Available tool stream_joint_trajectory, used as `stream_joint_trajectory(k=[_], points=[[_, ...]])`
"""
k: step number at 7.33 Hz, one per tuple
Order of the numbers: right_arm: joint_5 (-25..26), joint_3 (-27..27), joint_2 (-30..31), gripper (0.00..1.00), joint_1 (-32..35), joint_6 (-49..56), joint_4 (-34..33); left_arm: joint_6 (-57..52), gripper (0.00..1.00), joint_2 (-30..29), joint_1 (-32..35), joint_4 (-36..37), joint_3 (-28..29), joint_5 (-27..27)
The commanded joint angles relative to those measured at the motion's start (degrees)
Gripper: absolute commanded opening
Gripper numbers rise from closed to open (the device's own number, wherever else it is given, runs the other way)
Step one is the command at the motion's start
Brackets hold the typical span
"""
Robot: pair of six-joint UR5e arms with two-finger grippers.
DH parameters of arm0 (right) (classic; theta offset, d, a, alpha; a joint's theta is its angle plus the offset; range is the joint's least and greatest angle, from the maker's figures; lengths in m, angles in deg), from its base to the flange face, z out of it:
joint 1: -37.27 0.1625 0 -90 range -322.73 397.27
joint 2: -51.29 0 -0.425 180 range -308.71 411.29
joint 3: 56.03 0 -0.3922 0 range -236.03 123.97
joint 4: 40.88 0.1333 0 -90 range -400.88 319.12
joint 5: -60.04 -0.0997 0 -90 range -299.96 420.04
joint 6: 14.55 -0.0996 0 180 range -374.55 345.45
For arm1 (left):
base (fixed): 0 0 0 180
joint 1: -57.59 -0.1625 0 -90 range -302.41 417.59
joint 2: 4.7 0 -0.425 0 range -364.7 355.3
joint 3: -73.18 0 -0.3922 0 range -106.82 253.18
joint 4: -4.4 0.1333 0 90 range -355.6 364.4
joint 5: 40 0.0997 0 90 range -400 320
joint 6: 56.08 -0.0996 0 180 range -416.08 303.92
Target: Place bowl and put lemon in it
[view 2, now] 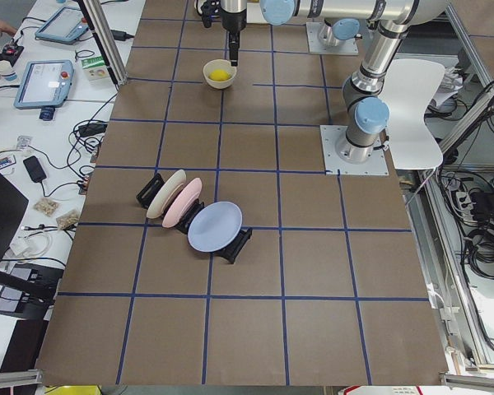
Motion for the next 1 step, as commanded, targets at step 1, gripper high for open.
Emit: stream_joint_trajectory(k=[1], points=[[0.0, 0.0, -0.1, 1.0, 0.0, 0.0, -0.1, 0.0, 1.0, 0.1, 0.0, 0.0, 0.0, 0.0]])
